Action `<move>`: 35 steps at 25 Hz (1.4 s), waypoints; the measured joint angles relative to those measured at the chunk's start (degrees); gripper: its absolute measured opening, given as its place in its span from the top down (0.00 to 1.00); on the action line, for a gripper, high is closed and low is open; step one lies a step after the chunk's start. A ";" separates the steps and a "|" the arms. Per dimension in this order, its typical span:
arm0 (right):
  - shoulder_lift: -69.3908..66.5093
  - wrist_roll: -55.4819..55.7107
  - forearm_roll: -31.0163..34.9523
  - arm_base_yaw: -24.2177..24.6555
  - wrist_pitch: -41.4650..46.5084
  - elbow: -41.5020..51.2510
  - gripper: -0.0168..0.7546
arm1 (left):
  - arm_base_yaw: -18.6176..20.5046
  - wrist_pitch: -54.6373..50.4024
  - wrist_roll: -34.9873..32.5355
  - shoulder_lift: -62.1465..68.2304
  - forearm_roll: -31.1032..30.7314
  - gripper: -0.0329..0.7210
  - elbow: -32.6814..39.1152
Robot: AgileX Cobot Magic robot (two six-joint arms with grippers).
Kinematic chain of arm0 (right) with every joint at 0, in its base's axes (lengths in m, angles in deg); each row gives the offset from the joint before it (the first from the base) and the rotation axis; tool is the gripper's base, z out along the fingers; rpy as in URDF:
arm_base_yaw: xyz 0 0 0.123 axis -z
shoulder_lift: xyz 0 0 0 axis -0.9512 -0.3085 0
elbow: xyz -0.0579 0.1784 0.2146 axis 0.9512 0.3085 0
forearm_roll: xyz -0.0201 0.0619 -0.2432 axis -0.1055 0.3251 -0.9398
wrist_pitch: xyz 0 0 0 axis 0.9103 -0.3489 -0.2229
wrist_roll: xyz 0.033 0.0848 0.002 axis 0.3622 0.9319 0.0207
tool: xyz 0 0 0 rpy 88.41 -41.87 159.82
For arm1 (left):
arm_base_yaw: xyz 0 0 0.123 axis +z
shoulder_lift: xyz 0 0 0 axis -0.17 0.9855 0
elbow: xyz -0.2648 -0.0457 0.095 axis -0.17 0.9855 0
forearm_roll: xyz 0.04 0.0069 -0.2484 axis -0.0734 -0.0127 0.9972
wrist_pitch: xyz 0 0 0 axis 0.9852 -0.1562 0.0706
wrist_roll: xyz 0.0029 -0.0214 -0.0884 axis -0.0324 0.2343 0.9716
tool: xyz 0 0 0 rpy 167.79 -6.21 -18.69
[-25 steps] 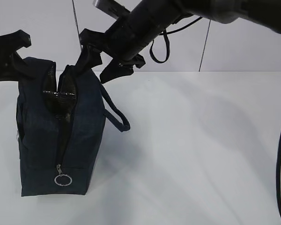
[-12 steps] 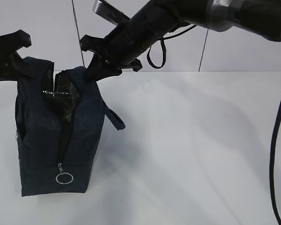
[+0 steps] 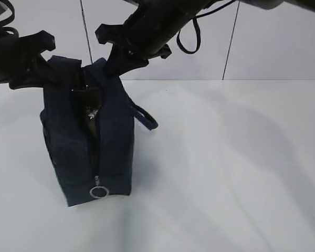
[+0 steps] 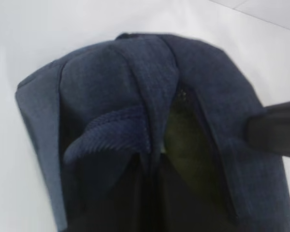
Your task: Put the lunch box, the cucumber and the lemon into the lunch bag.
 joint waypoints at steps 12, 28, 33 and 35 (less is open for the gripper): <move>6.25 8.85 -14.28 0.00 5.82 0.00 0.95 | -6.89 1.78 -7.88 1.08 10.84 0.95 -1.74; 12.27 13.49 -20.20 5.93 4.97 10.15 0.95 | -12.67 1.60 -9.50 8.93 13.49 0.95 -7.93; 13.26 13.49 -20.83 6.58 4.98 10.15 0.95 | -15.15 1.15 -9.73 13.70 14.58 0.95 -13.31; 13.36 13.49 -21.36 6.71 5.31 10.27 0.95 | -16.02 0.97 -9.73 15.27 14.90 0.95 -14.81</move>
